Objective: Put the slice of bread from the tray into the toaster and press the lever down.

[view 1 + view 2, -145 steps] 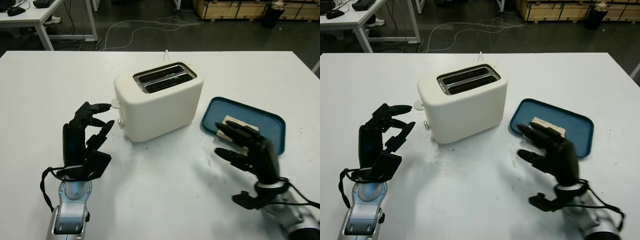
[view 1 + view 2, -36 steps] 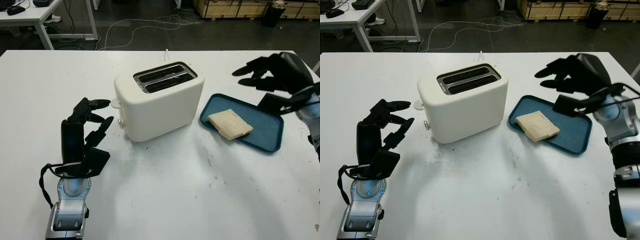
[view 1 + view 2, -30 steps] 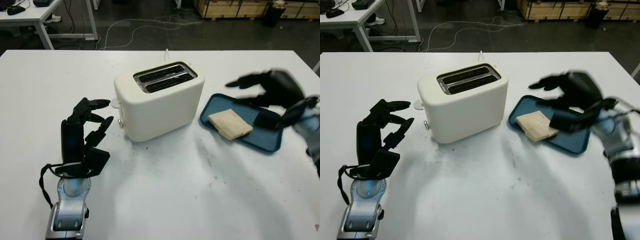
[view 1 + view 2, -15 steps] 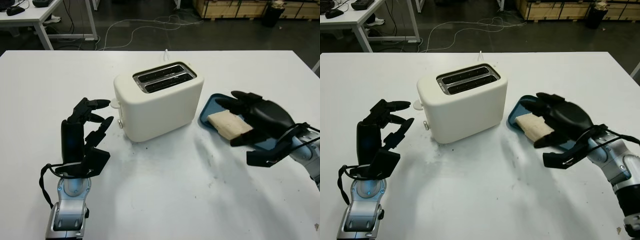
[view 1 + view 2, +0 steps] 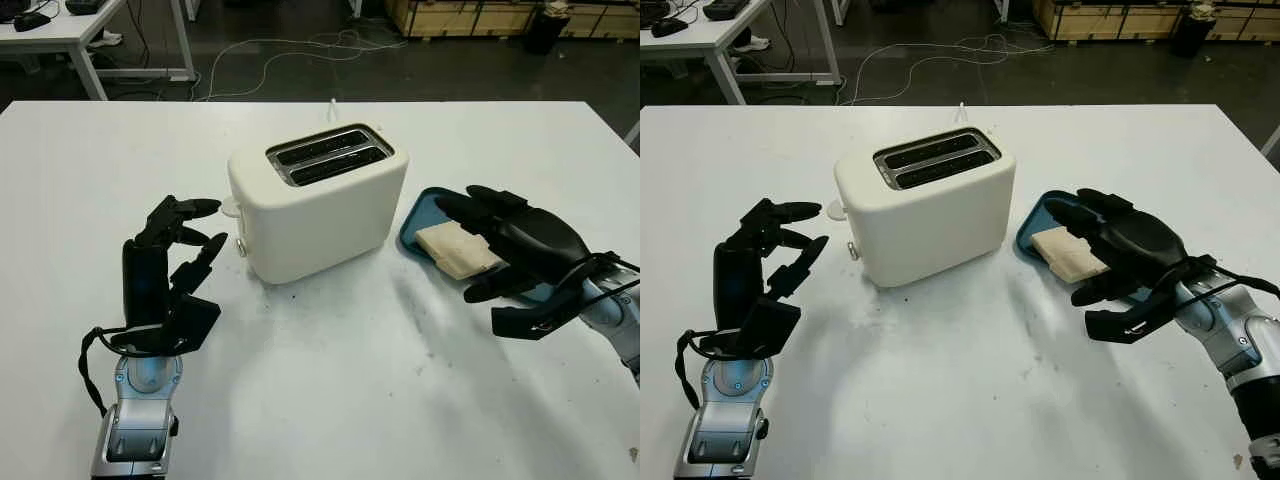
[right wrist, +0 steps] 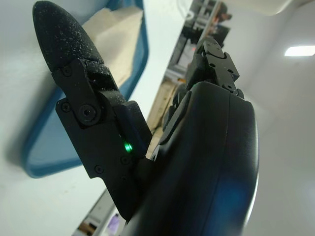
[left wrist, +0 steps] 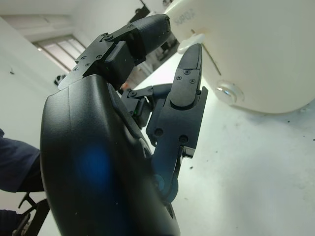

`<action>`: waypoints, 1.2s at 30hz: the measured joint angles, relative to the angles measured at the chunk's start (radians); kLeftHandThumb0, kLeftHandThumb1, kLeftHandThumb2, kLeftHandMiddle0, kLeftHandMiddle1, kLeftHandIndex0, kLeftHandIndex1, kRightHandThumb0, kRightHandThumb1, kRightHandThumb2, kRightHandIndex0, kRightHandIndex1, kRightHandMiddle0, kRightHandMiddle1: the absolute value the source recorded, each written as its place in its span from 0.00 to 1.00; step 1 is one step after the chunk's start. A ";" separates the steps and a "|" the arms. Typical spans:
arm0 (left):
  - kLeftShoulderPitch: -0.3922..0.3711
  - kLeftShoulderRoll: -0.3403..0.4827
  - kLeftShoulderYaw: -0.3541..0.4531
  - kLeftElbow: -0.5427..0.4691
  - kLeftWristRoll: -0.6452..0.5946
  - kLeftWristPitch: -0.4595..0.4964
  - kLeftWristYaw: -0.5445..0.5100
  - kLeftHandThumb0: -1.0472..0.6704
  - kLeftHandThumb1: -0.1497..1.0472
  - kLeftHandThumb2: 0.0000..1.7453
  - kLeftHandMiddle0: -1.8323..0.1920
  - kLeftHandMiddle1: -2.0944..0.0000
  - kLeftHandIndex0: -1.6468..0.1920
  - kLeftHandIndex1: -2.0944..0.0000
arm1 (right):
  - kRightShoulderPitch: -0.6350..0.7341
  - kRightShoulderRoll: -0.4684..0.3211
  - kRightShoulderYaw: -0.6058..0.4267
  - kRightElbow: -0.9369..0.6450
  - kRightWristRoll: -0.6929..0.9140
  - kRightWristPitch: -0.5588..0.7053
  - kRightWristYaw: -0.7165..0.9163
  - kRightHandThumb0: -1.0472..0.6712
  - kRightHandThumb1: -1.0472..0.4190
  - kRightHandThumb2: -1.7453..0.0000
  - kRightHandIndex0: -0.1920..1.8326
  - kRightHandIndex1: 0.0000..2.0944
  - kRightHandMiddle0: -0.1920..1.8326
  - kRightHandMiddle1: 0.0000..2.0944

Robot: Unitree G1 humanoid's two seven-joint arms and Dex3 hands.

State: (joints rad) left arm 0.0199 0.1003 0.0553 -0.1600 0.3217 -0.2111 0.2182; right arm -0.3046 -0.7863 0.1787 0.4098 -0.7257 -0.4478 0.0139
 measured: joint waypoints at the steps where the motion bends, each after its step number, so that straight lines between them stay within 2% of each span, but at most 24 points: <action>1: 0.000 0.000 0.000 0.000 0.000 0.000 -0.001 0.50 0.89 0.08 0.66 0.33 0.59 0.61 | -0.001 0.009 0.009 0.024 -0.005 0.000 -0.020 0.09 0.20 1.00 0.13 0.02 0.15 0.02; 7: 0.000 0.000 0.000 -0.001 -0.002 0.002 -0.001 0.50 0.89 0.08 0.65 0.33 0.59 0.61 | -0.019 0.040 0.055 0.168 -0.040 -0.009 -0.176 0.17 0.20 1.00 0.19 0.06 0.21 0.04; 13: 0.000 0.000 -0.001 -0.001 -0.001 0.003 -0.001 0.49 0.89 0.08 0.66 0.33 0.59 0.61 | -0.057 0.060 0.099 0.256 -0.044 -0.011 -0.278 0.20 0.19 1.00 0.21 0.07 0.24 0.04; 21: 0.000 0.000 -0.001 -0.001 -0.004 0.003 -0.001 0.50 0.89 0.08 0.66 0.32 0.60 0.61 | -0.084 0.062 0.141 0.303 -0.051 -0.007 -0.333 0.22 0.18 1.00 0.22 0.08 0.25 0.04; 28: 0.000 0.000 -0.001 -0.001 -0.002 0.003 -0.001 0.50 0.89 0.08 0.66 0.34 0.59 0.61 | -0.089 0.062 0.170 0.302 -0.077 0.028 -0.358 0.29 0.10 0.98 0.31 0.16 0.35 0.07; 32: 0.000 0.000 -0.001 -0.001 -0.002 0.003 -0.001 0.51 0.89 0.09 0.66 0.34 0.59 0.61 | -0.094 0.059 0.192 0.288 -0.105 0.063 -0.346 0.29 0.09 0.91 0.43 0.27 0.48 0.11; 34: 0.000 0.000 -0.001 -0.001 -0.002 0.003 -0.001 0.50 0.89 0.09 0.66 0.34 0.59 0.61 | -0.103 0.056 0.201 0.280 -0.126 0.075 -0.348 0.28 0.09 0.90 0.45 0.40 0.53 0.11; 35: 0.000 0.000 -0.001 -0.001 -0.002 0.003 0.000 0.50 0.89 0.08 0.66 0.34 0.59 0.61 | -0.107 0.055 0.202 0.279 -0.132 0.077 -0.356 0.28 0.09 0.91 0.48 0.59 0.58 0.13; 36: 0.000 0.000 0.000 -0.001 -0.002 0.003 0.001 0.49 0.89 0.08 0.65 0.34 0.59 0.61 | -0.109 0.054 0.203 0.279 -0.136 0.077 -0.368 0.28 0.09 0.91 0.49 0.66 0.60 0.13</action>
State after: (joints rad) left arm 0.0201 0.1002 0.0549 -0.1614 0.3199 -0.2085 0.2191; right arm -0.4137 -0.7320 0.3815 0.6885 -0.8613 -0.3710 -0.3536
